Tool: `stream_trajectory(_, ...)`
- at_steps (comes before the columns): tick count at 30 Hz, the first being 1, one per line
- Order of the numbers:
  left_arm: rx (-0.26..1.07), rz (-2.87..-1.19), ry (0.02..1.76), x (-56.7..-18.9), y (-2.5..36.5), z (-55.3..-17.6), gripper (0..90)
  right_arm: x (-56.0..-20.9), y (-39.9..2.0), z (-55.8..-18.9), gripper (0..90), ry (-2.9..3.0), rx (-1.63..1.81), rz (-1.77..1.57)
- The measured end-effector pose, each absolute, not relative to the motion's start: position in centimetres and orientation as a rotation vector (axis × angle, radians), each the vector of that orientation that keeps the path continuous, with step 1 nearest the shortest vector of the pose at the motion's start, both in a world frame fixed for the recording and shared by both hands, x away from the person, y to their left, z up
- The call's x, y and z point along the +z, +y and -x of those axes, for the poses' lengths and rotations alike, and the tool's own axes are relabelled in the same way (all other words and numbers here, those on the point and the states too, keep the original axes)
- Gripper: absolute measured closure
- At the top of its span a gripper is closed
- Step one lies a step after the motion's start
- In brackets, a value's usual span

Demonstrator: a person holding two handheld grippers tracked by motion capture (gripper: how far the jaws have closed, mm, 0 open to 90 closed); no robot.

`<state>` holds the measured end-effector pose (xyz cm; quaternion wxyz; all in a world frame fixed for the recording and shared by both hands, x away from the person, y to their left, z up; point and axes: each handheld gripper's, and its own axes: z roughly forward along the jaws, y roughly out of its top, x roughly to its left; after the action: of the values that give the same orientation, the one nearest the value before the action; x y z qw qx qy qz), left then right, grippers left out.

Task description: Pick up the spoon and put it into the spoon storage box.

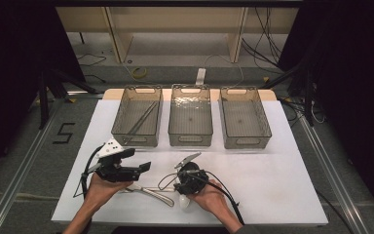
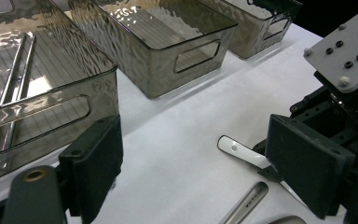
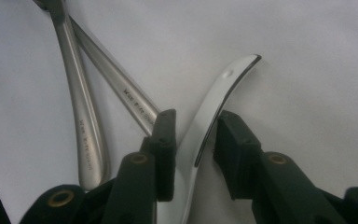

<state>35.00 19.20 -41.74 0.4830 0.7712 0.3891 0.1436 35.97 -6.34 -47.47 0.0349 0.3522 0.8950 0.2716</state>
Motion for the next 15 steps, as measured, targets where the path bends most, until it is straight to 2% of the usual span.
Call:
stream_trajectory(9,0.349,-1.88,0.948,-41.73,19.23,-35.01,19.1,-47.34,-6.59,-36.34,83.9,2.799,0.857,-1.133)
stream_trajectory(15,0.35,-1.878,0.948,-41.73,19.24,-35.03,19.3,-47.3,-6.91,-36.58,85.2,2.802,0.858,-1.076)
